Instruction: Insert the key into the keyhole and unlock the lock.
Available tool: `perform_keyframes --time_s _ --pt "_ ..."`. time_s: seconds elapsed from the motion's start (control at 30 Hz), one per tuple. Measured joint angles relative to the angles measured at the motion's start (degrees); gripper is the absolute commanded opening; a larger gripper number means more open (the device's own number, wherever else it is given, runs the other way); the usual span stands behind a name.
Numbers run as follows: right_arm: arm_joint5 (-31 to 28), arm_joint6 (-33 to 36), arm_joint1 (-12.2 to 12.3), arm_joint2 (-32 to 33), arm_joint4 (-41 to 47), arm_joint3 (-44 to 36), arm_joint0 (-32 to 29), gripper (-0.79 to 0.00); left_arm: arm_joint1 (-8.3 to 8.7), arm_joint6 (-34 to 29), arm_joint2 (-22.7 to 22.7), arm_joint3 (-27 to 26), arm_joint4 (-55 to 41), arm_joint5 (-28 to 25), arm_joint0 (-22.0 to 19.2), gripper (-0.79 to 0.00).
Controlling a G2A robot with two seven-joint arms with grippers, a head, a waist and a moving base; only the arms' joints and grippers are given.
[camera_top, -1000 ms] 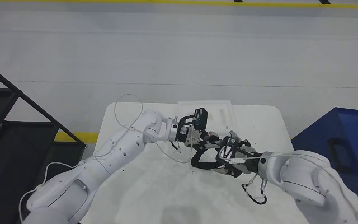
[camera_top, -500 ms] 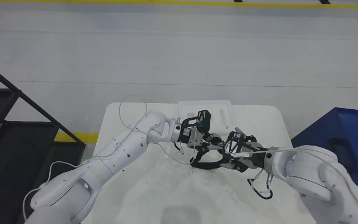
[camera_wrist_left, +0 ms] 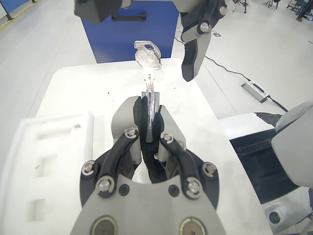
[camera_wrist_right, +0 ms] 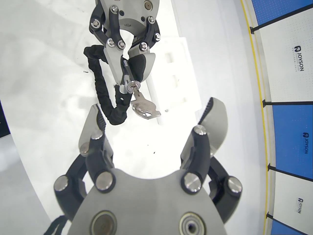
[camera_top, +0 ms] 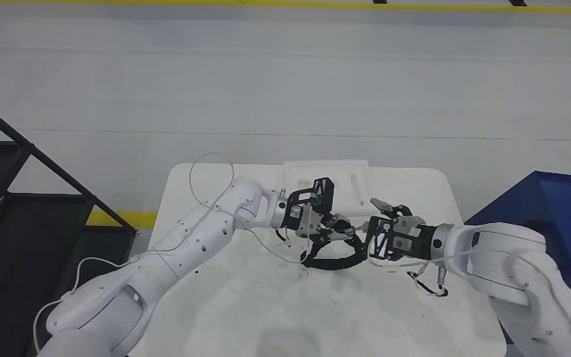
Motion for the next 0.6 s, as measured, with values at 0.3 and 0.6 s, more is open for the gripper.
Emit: perform_keyframes --time_s 0.3,0.6 --pt "0.1 -2.9 0.1 -0.9 -4.1 -0.7 -0.7 -0.545 0.09 0.0 0.7 0.3 -0.7 0.0 -0.4 -0.785" --pt "0.0 -4.3 0.4 -0.6 -5.9 -2.0 -1.6 -0.785 0.12 0.0 0.9 0.6 -1.1 0.0 -0.6 -0.785"
